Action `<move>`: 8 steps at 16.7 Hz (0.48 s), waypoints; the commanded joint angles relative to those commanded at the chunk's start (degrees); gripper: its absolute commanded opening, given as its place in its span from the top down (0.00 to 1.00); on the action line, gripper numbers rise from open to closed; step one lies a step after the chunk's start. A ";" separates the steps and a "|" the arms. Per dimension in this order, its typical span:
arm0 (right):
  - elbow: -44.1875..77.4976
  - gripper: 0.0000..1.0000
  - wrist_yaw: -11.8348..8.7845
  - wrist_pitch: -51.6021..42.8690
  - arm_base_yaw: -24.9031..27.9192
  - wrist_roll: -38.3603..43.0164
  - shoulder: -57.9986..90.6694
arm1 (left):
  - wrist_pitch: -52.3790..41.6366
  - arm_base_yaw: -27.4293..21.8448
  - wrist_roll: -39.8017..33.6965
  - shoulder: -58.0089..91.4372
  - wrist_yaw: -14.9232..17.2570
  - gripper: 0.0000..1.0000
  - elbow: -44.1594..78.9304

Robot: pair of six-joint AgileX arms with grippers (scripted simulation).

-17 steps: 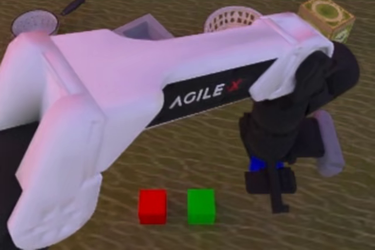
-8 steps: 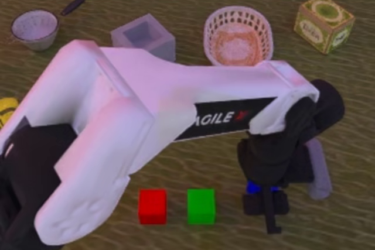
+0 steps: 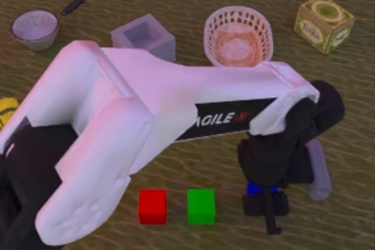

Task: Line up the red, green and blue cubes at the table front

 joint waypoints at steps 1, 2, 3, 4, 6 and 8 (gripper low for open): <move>0.00 0.00 0.00 0.00 0.00 0.00 0.00 | 0.00 0.00 0.00 0.00 0.00 0.55 0.00; 0.00 0.00 0.00 0.00 0.00 0.00 0.00 | 0.00 0.00 0.00 0.00 0.00 0.47 0.00; 0.00 0.00 0.00 0.00 0.00 0.00 0.00 | 0.00 0.00 0.00 0.00 0.00 0.40 0.00; 0.00 0.00 0.00 0.00 0.00 0.00 0.00 | 0.00 0.00 0.00 0.00 0.00 0.32 0.00; 0.00 0.00 0.00 0.00 0.00 0.00 0.00 | 0.00 0.00 0.00 0.00 0.00 0.17 0.00; 0.00 0.00 0.00 0.00 0.00 0.00 0.00 | 0.00 0.00 0.00 0.00 0.00 0.02 0.00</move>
